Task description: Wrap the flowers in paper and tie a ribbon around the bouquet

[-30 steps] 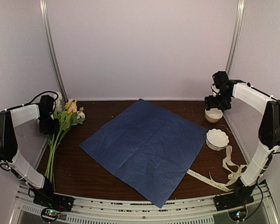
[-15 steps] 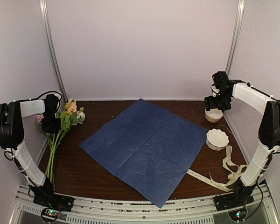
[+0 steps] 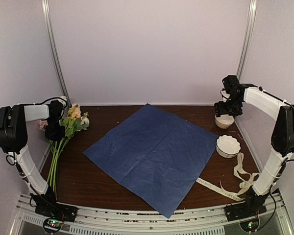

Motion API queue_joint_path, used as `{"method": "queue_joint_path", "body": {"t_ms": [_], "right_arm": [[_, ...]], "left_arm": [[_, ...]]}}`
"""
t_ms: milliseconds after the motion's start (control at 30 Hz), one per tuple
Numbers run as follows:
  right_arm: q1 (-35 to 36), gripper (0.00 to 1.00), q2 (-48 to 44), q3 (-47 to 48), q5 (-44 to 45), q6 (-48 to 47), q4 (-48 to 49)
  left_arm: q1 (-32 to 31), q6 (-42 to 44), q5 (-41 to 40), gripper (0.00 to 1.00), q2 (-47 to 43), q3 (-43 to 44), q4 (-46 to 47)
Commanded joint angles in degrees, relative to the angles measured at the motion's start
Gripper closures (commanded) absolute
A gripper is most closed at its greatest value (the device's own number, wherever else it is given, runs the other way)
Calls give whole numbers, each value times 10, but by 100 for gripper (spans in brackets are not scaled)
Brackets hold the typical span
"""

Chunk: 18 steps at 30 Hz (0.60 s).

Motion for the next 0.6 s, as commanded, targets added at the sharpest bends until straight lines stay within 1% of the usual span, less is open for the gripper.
{"method": "queue_joint_path", "body": {"t_ms": [0,67,200,433,567], "right_arm": [[6,11,1,8,-2,-4,-11],[7,11,-2,9,-2,-4,-12],[10,11,-10,9,-5,-4,-11],[41,11,-29,10,-35,-19,-4],[94,11,-54,6,-110,-58,26]], "left_arm": [[1,8,12,99,-8,14,4],[1,3,10,100,-34,11,4],[1,0,13,100,-121,0,16],[-2,22,89,100,-328,-58,86],[-16,44,167,100,-433,-73,129]]}}
